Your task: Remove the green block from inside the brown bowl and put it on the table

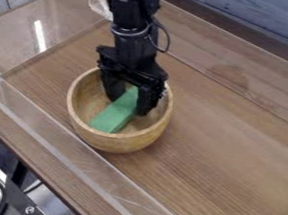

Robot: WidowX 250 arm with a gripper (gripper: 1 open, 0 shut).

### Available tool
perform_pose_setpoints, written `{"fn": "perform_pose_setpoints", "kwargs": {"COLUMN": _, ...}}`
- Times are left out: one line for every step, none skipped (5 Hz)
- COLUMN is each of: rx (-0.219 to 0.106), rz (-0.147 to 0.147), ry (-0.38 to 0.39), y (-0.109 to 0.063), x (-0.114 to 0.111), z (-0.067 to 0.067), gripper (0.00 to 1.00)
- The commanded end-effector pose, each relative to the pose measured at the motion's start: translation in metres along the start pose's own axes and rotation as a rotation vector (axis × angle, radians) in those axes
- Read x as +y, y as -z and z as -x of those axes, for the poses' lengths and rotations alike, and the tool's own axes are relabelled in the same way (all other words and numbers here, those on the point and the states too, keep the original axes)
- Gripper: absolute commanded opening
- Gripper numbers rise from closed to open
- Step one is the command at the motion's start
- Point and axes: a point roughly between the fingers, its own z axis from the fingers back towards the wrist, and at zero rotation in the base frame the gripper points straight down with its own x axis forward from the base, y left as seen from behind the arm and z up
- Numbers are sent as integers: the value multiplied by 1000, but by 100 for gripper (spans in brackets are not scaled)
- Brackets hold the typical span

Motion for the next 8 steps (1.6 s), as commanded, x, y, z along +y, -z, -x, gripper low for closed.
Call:
{"fn": "perform_pose_setpoints", "kwargs": {"rx": -46, "rz": -14, "ry": 13, "y": -11, "x": -1, "z": -12, "gripper": 100}}
{"fn": "perform_pose_setpoints", "kwargs": {"rx": -44, "rz": -15, "ry": 12, "y": -11, "x": -1, "z": -13, "gripper": 100}}
{"fn": "perform_pose_setpoints", "kwargs": {"rx": -33, "rz": -22, "ry": 12, "y": -4, "x": 0, "z": -12, "gripper": 100}}
{"fn": "perform_pose_setpoints", "kwargs": {"rx": -23, "rz": -29, "ry": 12, "y": 3, "x": 1, "z": -11, "gripper": 100}}
{"fn": "perform_pose_setpoints", "kwargs": {"rx": -16, "rz": -33, "ry": 12, "y": 8, "x": 2, "z": -11, "gripper": 100}}
{"fn": "perform_pose_setpoints", "kwargs": {"rx": -12, "rz": -34, "ry": 9, "y": 11, "x": 3, "z": -11, "gripper": 0}}
{"fn": "perform_pose_setpoints", "kwargs": {"rx": -9, "rz": -32, "ry": 7, "y": 11, "x": 2, "z": -11, "gripper": 0}}
{"fn": "perform_pose_setpoints", "kwargs": {"rx": -5, "rz": -29, "ry": 3, "y": 9, "x": 2, "z": -10, "gripper": 0}}
